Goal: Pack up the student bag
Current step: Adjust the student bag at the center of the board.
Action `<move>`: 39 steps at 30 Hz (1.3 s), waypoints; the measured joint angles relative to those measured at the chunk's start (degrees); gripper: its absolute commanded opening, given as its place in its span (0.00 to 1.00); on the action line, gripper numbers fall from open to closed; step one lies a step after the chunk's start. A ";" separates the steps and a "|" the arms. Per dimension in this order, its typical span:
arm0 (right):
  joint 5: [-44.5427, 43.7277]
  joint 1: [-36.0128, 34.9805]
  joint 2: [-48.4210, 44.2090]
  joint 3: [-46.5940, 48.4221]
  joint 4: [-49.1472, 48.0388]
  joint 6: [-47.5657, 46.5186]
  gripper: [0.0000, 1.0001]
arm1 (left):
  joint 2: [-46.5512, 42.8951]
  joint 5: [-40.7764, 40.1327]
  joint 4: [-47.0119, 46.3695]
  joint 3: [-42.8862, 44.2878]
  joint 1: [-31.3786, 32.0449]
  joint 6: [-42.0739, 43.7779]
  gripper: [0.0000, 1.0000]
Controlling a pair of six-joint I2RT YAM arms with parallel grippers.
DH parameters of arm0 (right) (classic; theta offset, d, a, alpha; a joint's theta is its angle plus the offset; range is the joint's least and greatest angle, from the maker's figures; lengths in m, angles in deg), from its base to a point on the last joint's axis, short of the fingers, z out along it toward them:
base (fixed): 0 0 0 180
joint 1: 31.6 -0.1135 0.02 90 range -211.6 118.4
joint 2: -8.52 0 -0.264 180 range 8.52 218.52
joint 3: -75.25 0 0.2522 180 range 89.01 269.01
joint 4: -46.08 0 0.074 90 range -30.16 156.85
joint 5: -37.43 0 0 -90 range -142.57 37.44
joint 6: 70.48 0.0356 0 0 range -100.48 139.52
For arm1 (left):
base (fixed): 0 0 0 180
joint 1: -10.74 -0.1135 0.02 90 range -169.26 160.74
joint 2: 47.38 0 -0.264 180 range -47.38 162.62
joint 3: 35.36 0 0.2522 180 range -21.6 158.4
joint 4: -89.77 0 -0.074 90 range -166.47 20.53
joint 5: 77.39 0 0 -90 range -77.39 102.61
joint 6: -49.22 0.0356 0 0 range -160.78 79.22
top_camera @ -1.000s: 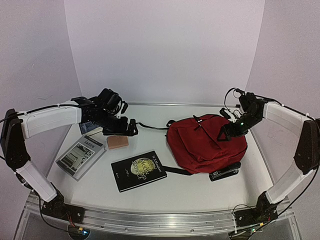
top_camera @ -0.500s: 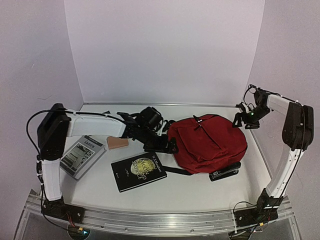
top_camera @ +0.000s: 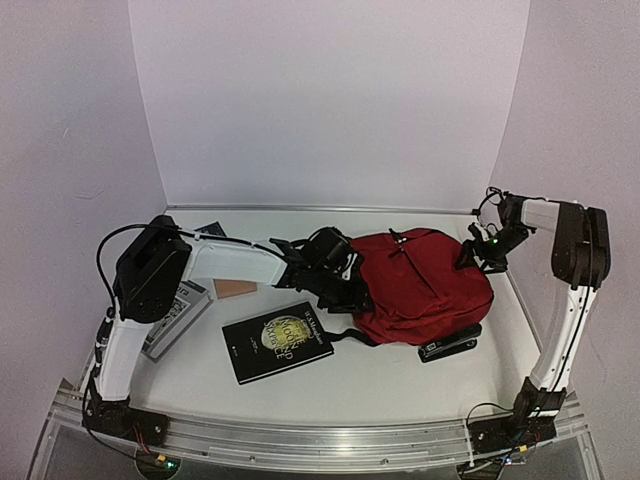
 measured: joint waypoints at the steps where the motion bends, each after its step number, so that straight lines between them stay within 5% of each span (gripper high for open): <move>1: 0.79 0.11 -0.07 -0.89 0.09 -0.37 0.96 | 0.60 0.07 -0.46 0.93 -0.75 -0.54 0.34; 6: 5.00 0.37 -2.10 -5.22 2.13 -2.84 0.93 | 4.59 1.00 -2.15 6.11 -6.67 -2.20 0.27; 15: 15.41 -2.67 -7.35 -9.86 10.91 -7.42 0.98 | 15.25 -0.07 2.46 26.85 -17.65 -1.56 0.78; 21: 18.11 -3.69 -10.65 -6.26 14.73 -8.20 0.98 | 9.77 -2.95 3.13 21.81 -20.06 -0.27 0.92; 28: 10.65 -2.37 -9.29 5.51 9.97 -2.82 0.98 | -5.10 -8.75 1.52 1.19 -12.95 -1.80 0.93; 34: 6.02 -2.25 0.75 16.42 4.88 1.12 0.98 | -5.34 -9.03 -1.87 -3.40 -3.94 -5.29 0.83; 39: 4.19 -2.25 9.22 20.42 3.12 3.20 0.98 | -1.51 -6.26 -7.12 -3.59 -3.13 -8.51 0.73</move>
